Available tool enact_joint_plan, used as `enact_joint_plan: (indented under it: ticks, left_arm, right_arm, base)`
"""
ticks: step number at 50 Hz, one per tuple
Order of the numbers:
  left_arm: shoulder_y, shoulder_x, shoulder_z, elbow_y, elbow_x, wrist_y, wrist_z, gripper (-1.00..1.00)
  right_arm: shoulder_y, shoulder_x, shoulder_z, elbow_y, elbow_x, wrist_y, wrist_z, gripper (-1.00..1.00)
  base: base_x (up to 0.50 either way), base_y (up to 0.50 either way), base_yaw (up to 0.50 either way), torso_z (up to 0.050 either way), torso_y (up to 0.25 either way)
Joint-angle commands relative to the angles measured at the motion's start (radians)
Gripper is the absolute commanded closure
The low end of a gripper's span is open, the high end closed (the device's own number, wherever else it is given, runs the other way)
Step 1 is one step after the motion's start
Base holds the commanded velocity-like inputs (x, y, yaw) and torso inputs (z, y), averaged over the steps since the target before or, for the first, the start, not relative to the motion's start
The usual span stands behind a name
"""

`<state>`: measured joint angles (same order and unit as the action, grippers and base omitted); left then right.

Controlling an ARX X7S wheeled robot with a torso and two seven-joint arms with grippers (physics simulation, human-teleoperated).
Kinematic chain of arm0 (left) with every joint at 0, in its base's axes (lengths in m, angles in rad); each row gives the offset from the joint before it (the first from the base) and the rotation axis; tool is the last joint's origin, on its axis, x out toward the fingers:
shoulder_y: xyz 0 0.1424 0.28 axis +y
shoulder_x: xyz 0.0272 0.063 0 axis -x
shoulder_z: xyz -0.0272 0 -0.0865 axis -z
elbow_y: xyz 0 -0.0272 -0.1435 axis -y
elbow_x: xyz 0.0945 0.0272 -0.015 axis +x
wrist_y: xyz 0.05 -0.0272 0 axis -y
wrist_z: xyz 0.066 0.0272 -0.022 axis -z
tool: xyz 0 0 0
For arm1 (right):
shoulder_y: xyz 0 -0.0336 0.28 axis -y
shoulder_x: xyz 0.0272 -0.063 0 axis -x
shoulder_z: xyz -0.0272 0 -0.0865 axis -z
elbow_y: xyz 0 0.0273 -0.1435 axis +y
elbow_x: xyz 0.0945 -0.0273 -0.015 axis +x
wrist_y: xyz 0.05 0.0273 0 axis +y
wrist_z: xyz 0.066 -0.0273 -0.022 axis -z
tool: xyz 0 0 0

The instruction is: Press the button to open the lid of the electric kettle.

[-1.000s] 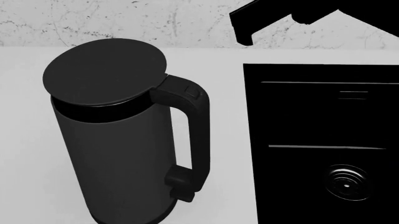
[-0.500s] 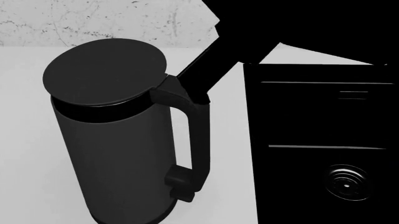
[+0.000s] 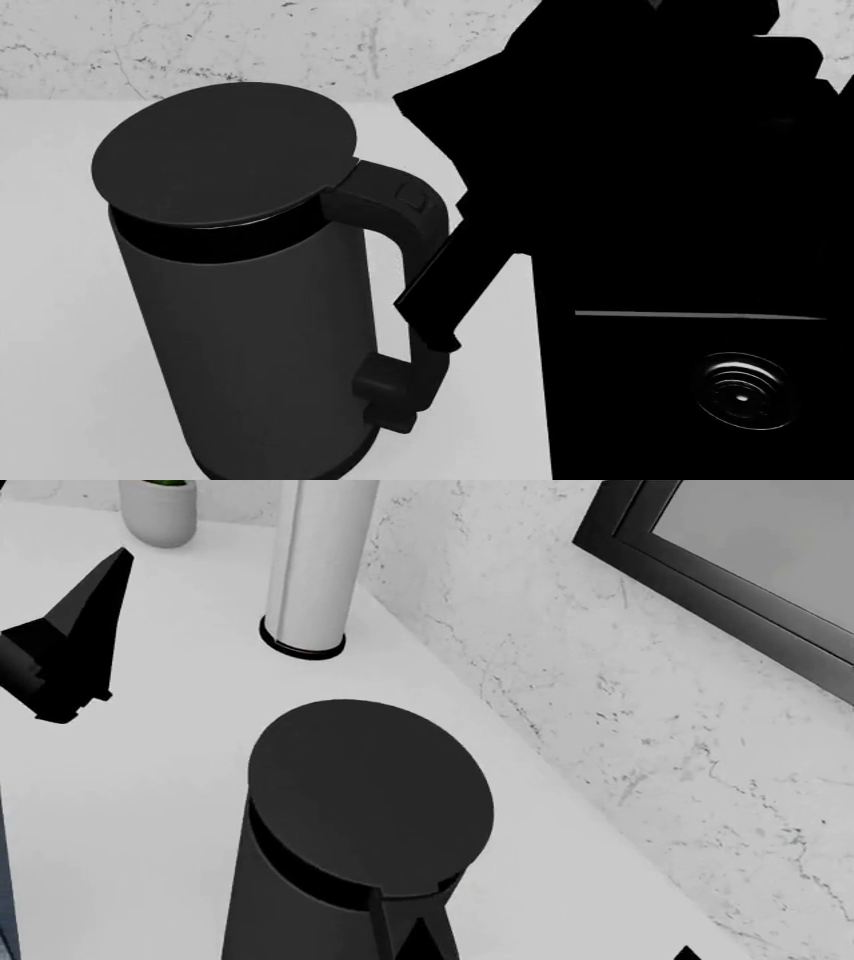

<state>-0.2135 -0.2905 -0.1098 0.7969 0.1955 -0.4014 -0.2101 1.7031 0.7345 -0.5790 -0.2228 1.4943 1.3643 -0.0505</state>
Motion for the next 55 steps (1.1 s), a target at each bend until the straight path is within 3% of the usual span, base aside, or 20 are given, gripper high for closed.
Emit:
enact_joint_plan:
  ticks: [1, 55]
  left_arm:
    - [-0.002, 0.024, -0.011, 0.009, 0.028, -0.020, 0.011, -1.00]
    - [0.006, 0.002, -0.012, -0.022, 0.008, 0.010, -0.015, -1.00]
  right_arm:
    - [-0.024, -0.005, -0.001, 0.000, -0.066, -0.007, -0.052, 1.00]
    - [-0.054, -0.040, -0.171, 0.055, -0.251, -0.079, -0.158, 1.00]
  base:
    - [0.00, 0.00, 0.00, 0.000, 0.000]
    - [0.00, 0.00, 0.00, 0.000, 0.000]
